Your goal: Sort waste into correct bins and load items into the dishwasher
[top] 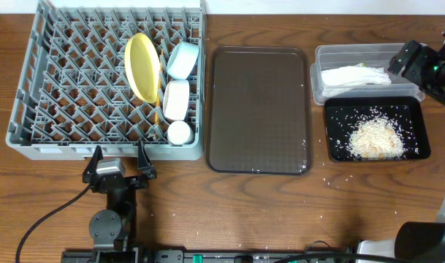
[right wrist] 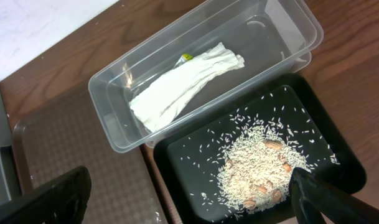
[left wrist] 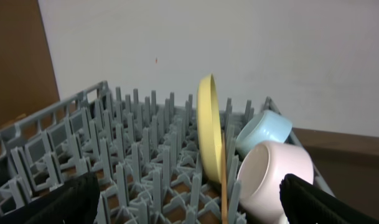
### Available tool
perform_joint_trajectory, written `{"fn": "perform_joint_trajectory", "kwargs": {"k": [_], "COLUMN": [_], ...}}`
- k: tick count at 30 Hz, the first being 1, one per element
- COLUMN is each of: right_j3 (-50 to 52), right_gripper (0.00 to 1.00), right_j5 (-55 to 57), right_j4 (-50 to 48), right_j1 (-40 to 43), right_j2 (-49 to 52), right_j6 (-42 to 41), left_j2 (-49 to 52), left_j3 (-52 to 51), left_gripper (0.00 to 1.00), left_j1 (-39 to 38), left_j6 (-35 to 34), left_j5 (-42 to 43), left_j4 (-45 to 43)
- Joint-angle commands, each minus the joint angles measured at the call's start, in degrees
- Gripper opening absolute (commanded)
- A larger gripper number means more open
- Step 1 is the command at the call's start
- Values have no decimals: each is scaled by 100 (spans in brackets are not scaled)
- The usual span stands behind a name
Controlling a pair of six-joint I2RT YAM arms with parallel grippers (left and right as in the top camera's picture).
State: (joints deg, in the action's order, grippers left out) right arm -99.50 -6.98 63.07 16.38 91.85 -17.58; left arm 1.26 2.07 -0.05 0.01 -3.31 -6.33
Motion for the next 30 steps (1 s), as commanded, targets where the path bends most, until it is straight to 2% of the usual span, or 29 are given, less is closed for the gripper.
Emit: {"fn": "perform_joint_trajectory", "kwargs": {"k": [1, 7, 12, 30], "right_j3": [-13, -13, -13, -13], "right_gripper": [99, 99, 99, 99], "right_j5": [11, 11, 11, 11], "right_j4": [0, 0, 0, 0], "right_j1": [48, 48, 48, 46], "right_j2": [-13, -13, -13, -13], "right_j6": [-39, -39, -39, -39], "left_j2": [-116, -116, -118, -96], "left_j3": [-186, -186, -186, -184], "left_gripper": [94, 94, 94, 94], "left_j1": [26, 26, 26, 20], "left_j6": [37, 105, 103, 166], "left_j5": [35, 33, 39, 120], "left_j4": [42, 310, 1056, 1038]}}
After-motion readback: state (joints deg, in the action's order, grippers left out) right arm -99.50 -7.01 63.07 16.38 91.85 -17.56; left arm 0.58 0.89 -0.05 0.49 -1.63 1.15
